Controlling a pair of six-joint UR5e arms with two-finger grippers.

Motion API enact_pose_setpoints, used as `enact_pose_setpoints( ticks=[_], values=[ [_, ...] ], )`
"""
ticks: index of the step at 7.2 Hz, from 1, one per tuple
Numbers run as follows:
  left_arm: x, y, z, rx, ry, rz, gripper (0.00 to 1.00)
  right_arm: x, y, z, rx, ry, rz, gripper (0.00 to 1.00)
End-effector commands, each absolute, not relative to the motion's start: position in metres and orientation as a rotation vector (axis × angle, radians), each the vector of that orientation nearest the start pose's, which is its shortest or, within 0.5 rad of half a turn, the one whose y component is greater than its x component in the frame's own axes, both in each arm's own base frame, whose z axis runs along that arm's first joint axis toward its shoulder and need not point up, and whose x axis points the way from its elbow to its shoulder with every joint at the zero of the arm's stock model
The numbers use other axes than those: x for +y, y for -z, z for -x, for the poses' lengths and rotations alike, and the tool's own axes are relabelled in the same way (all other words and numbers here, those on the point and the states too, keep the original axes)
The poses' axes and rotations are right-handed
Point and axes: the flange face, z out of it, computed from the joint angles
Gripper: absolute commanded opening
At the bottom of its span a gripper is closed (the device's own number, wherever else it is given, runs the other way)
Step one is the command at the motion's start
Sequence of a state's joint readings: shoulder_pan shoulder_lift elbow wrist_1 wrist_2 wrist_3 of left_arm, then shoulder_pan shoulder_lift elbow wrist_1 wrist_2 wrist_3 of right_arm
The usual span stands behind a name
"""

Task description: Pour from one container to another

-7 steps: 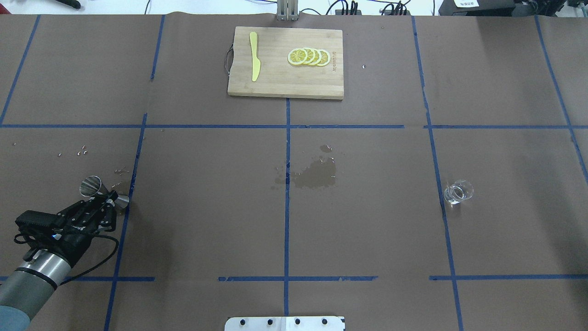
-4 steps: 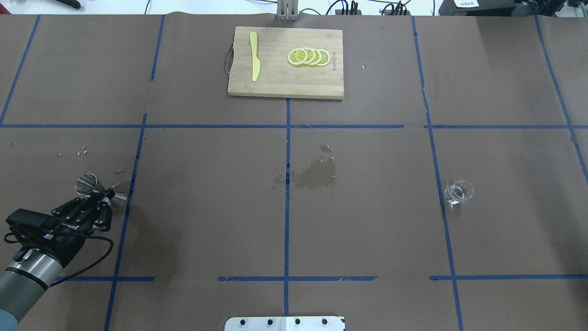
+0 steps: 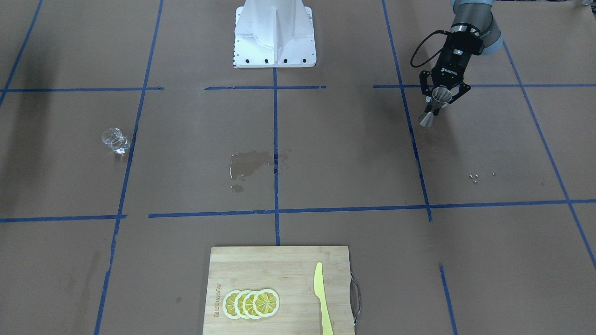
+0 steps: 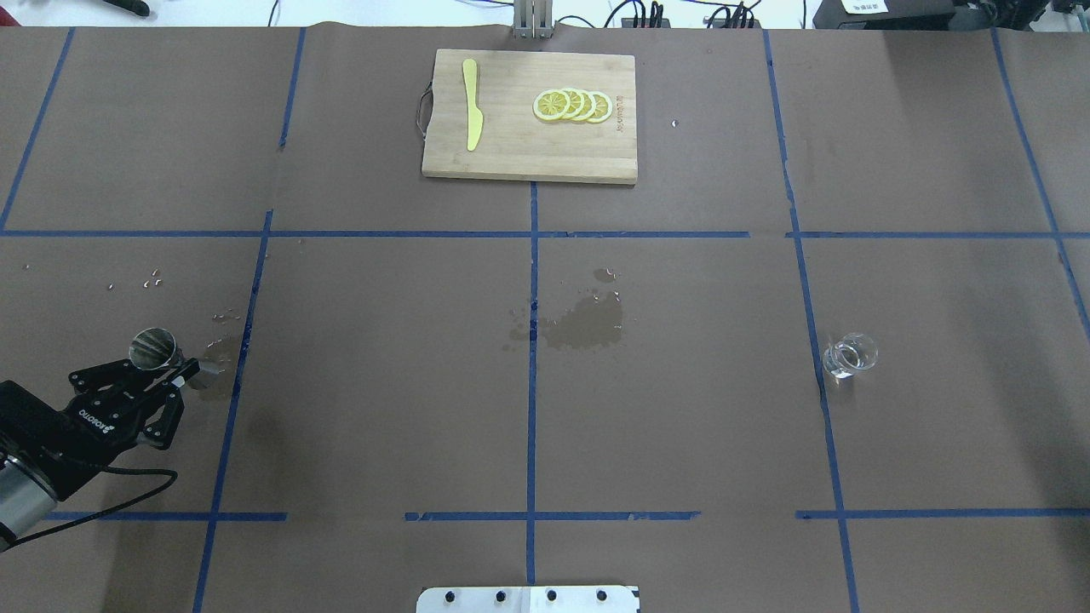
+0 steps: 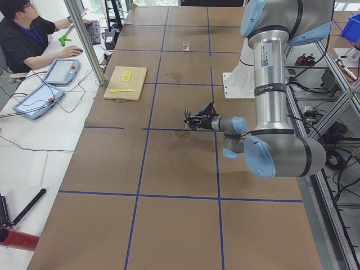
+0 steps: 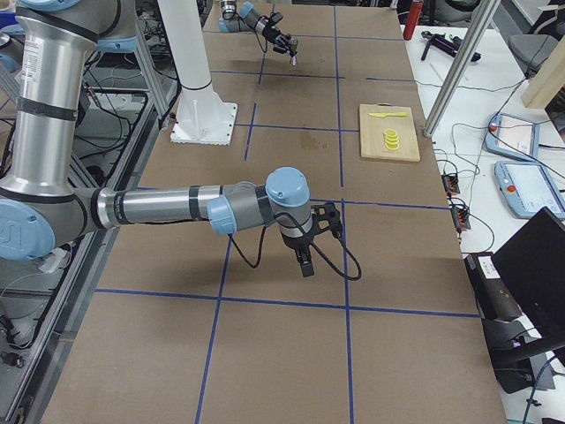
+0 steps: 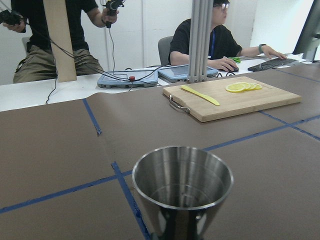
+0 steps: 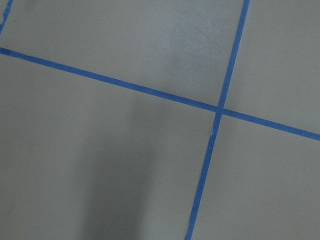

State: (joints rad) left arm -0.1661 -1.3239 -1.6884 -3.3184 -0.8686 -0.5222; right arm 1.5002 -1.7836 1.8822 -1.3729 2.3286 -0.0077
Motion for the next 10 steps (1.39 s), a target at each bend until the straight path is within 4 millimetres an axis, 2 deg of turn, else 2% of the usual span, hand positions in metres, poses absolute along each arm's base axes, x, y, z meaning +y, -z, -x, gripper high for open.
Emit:
enact_pose_setpoints(
  ticks=[1, 2, 4, 5, 6, 7, 8, 9, 10],
  values=[
    [-0.272, -0.508, -0.299, 1.102, -0.334, -1.342, 0.0, -0.421, -0.578, -0.035, -0.761, 0.187, -0.261, 1.0],
    [-0.282, -0.511, -0.285, 1.156, -0.451, -1.304, 0.0, -0.421, -0.578, -0.035, -0.761, 0.187, -0.261, 1.0],
    [-0.319, -0.496, -0.26, 1.261, -0.635, -1.26, 0.0, -0.421, -0.577, -0.035, -0.761, 0.188, -0.263, 1.0],
    [-0.327, -0.484, -0.275, 1.298, -0.677, -1.254, 0.0, -0.421, -0.577, -0.035, -0.763, 0.187, -0.262, 1.0],
    [-0.345, -0.472, -0.307, 1.319, -0.732, -1.279, 0.0, -0.421, -0.577, -0.035, -0.764, 0.178, -0.258, 1.0],
    [-0.365, -0.456, -0.336, 1.231, -0.883, -1.441, 0.0, -0.423, -0.573, -0.035, -0.768, 0.156, -0.262, 1.0],
    [-0.376, -0.442, -0.355, 1.21, -0.912, -1.462, 0.0, -0.425, -0.571, -0.035, -0.769, 0.158, -0.268, 1.0],
    [-0.39, -0.415, -0.375, 1.206, -0.912, -1.453, 0.0, -0.425, -0.57, -0.035, -0.77, 0.154, -0.268, 1.0],
    [-0.41, -0.375, -0.404, 1.205, -0.915, -1.445, 0.0, -0.425, -0.57, -0.034, -0.772, 0.154, -0.267, 1.0]
  ],
)
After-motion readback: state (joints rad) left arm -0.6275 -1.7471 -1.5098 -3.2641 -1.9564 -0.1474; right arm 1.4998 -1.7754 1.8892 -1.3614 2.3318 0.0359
